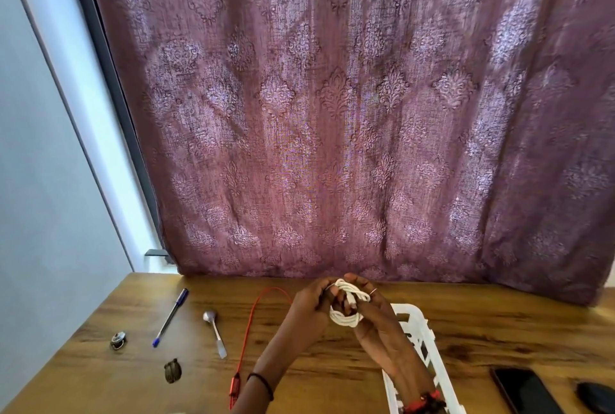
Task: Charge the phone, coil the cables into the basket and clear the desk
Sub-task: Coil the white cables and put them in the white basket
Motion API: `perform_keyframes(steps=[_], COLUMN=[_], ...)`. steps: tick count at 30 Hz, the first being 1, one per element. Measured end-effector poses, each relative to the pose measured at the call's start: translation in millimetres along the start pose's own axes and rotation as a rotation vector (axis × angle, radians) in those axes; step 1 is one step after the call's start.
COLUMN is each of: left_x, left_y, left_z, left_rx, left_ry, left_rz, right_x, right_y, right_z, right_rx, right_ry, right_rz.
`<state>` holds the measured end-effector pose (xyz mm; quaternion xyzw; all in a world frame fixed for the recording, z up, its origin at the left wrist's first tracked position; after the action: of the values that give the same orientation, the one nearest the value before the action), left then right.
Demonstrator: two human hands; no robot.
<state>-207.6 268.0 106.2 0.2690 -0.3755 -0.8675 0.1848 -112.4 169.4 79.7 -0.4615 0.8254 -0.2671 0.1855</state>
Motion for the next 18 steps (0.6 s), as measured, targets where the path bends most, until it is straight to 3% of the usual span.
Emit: perform_keyframes(steps=[10,14,18], left_x=[2,1,-6], left_y=[15,13,8], left_z=[-15,-11,-6], left_rx=[0.070,0.047,0.113], left_ry=[0.009,-0.005,0.062], left_rz=[0.022,0.075,0.130], right_x=[13,10,3], right_y=[-37,-38,-35], right_z=[24,13,10], right_rx=[0.242,0.634,0.587], right_ry=[-0.325,-0.143,0.050], right_rz=[-0.171,-0.132,-0.051])
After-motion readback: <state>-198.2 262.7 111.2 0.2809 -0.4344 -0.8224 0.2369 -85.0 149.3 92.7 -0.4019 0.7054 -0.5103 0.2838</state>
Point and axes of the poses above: each hand's wrist, its own x-axis away from the middle knuckle, its own z-axis out of the back of the hand, y = z × x, the point moved 1 cm from there along -x, towards the middle knuckle, and after that the axes turned 6 degrees about -x, right-handed, at the moved point
